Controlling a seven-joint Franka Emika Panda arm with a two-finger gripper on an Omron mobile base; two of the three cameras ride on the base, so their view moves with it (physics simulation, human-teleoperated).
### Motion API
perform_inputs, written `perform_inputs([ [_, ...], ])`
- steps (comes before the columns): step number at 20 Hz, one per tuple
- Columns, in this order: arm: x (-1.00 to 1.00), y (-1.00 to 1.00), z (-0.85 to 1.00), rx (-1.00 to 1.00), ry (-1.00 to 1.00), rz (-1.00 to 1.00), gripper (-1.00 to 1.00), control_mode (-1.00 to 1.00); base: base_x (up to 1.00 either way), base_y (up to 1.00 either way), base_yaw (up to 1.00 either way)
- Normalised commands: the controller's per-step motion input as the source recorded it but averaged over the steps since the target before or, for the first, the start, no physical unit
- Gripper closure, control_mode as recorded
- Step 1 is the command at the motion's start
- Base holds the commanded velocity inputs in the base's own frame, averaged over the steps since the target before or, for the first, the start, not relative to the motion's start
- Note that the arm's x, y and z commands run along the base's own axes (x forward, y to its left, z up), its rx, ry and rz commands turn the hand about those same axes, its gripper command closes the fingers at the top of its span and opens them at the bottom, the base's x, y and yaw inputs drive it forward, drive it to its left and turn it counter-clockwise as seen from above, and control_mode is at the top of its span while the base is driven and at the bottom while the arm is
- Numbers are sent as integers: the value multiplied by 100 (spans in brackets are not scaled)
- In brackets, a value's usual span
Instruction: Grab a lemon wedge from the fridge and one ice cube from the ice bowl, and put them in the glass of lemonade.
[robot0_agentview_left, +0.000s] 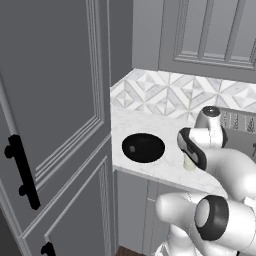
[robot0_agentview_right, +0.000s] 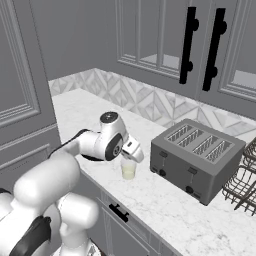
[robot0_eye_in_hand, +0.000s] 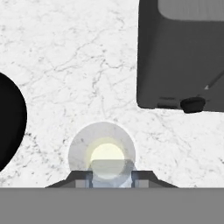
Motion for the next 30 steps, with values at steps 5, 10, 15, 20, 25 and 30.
perform_inputs([
  [5, -7, -5, -1, -1, 15, -19, 100, -100, 0, 0, 0],
  [10, 2, 21, 0, -8, 4, -14, 100, -100, 0, 0, 0],
  [15, 12, 30, 0, -2, 0, -1, 100, -100, 0, 0, 0],
  [20, 21, 3, -1, 0, 0, 0, 100, -100, 0, 0, 0],
  [25, 29, -1, -6, 0, 0, 0, 100, -100, 0, 0, 0],
  [30, 0, -24, -23, 0, 2, 0, 100, -100, 0, 0, 0],
])
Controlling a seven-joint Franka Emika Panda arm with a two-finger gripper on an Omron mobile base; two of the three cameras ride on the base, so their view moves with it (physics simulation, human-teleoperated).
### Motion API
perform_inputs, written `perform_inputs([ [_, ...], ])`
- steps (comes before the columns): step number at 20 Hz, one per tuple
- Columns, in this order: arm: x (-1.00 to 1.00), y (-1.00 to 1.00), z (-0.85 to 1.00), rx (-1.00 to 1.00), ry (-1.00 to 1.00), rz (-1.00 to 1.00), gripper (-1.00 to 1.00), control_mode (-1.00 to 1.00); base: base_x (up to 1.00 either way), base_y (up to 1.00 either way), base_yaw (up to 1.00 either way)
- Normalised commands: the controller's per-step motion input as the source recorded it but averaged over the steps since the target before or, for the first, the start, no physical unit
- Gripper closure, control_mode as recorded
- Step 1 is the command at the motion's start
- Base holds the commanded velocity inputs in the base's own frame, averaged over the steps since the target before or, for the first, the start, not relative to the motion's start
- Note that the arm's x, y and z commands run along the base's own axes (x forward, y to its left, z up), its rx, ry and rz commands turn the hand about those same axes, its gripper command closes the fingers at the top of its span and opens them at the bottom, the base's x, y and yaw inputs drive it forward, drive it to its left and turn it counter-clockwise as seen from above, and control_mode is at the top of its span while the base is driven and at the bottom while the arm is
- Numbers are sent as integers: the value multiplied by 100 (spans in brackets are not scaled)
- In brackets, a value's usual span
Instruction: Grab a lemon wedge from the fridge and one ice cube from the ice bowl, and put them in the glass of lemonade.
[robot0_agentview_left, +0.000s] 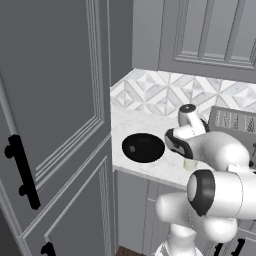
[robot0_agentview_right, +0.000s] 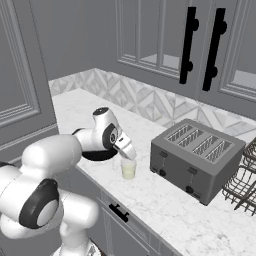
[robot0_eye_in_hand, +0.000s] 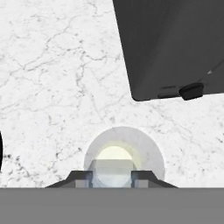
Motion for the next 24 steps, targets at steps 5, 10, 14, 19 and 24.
perform_inputs([
  [5, 2, -21, -8, 0, 0, 0, 100, -100, 0, 0, 0],
  [10, 1, -3, -16, 0, 0, 0, 100, -100, 0, 0, 0],
  [14, -1, 0, -16, 0, 0, 0, 100, -100, 0, 0, 0],
  [19, 0, 0, 0, 0, 0, 0, -100, -100, 0, 0, 0],
  [24, 0, 0, 0, 0, 0, 0, -100, -100, 0, 0, 0],
])
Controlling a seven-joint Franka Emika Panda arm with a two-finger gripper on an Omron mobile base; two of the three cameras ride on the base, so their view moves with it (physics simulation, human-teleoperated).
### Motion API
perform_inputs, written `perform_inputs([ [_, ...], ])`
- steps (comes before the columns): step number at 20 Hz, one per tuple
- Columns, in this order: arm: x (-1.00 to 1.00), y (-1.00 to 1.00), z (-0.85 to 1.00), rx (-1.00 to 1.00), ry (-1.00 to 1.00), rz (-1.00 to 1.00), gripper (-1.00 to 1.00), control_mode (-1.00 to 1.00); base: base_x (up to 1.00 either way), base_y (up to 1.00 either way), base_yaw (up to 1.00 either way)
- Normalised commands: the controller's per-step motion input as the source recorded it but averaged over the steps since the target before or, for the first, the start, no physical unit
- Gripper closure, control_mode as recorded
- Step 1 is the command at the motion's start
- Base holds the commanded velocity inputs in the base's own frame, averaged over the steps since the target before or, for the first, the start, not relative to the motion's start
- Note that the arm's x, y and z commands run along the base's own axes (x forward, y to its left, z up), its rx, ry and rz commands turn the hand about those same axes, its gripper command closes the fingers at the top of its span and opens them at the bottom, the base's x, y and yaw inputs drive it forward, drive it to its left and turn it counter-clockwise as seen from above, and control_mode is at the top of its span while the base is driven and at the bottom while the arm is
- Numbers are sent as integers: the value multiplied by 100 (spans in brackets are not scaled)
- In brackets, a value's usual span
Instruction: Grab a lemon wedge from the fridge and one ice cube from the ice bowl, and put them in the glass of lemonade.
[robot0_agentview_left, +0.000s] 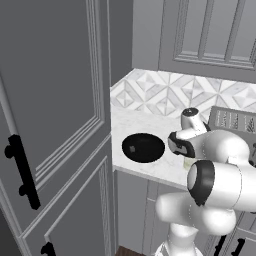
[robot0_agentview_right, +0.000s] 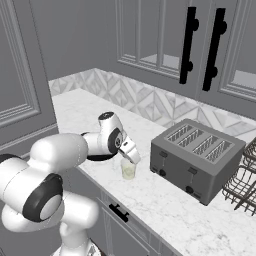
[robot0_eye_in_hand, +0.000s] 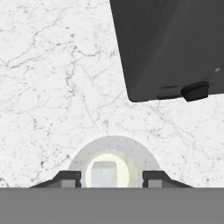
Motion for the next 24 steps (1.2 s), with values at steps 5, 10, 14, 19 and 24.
perform_inputs([
  [5, 0, -4, 0, 0, 0, 0, -100, -100, 0, 0, 0],
  [10, -12, -13, 3, 0, 0, 0, -100, -100, 0, 0, 0],
  [14, -9, -12, 13, 1, 0, 0, -100, -100, 0, 0, 0],
  [19, -11, -4, 10, 0, 0, 0, -100, -100, 0, 0, 0],
  [24, -30, 0, 24, 0, 0, 9, -100, -100, 0, 0, 0],
])
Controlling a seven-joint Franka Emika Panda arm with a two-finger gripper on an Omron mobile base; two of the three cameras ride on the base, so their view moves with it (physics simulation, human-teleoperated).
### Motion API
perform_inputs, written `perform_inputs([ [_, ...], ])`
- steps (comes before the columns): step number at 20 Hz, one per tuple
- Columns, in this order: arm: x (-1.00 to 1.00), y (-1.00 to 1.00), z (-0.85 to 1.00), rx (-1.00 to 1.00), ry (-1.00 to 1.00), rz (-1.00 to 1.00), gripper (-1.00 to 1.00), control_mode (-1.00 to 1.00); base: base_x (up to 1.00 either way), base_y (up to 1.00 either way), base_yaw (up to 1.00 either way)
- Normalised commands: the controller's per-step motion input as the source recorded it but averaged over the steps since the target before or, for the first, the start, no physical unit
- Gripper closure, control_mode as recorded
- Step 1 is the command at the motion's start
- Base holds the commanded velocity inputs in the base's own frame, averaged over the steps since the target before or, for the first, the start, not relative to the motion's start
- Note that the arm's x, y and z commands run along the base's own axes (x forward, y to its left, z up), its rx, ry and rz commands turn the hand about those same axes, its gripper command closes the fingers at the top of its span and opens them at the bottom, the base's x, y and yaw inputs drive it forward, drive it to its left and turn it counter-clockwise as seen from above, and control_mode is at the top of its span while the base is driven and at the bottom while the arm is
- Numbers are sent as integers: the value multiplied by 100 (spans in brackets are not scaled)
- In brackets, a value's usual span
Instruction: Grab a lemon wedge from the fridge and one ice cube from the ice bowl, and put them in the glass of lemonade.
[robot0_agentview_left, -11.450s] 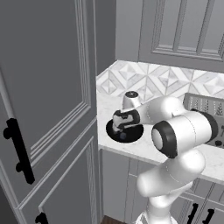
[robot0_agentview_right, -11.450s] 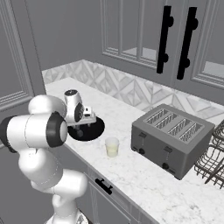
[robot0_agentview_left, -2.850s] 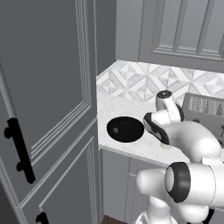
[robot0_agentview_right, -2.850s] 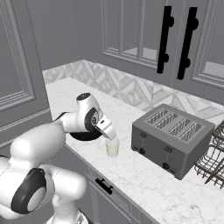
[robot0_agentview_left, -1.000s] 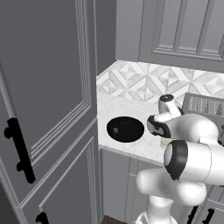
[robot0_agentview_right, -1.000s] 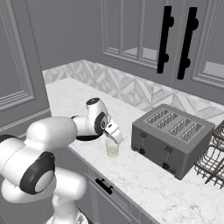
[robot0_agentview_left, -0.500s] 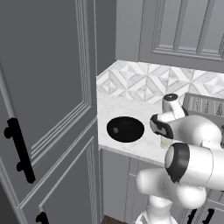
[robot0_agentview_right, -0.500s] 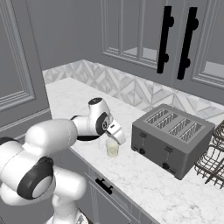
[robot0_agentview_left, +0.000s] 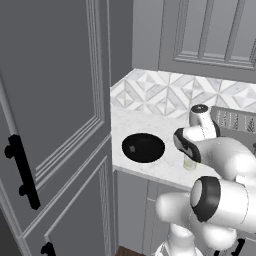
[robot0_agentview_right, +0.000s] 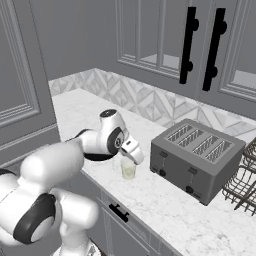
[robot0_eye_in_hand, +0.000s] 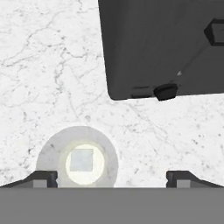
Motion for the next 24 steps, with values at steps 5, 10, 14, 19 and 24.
perform_inputs([
  [5, -49, 24, 34, 1, 0, 21, -100, -100, 0, 0, 0],
  [10, -82, 56, 18, 0, 1, 26, -100, -100, 0, 0, 0],
  [14, -89, 92, 0, 0, -6, 24, -100, -100, 0, 0, 0],
  [19, -86, 53, 6, 5, -7, 13, -100, -100, 0, 0, 0],
  [24, -54, 1, 48, 3, -2, 0, -100, -100, 0, 0, 0],
])
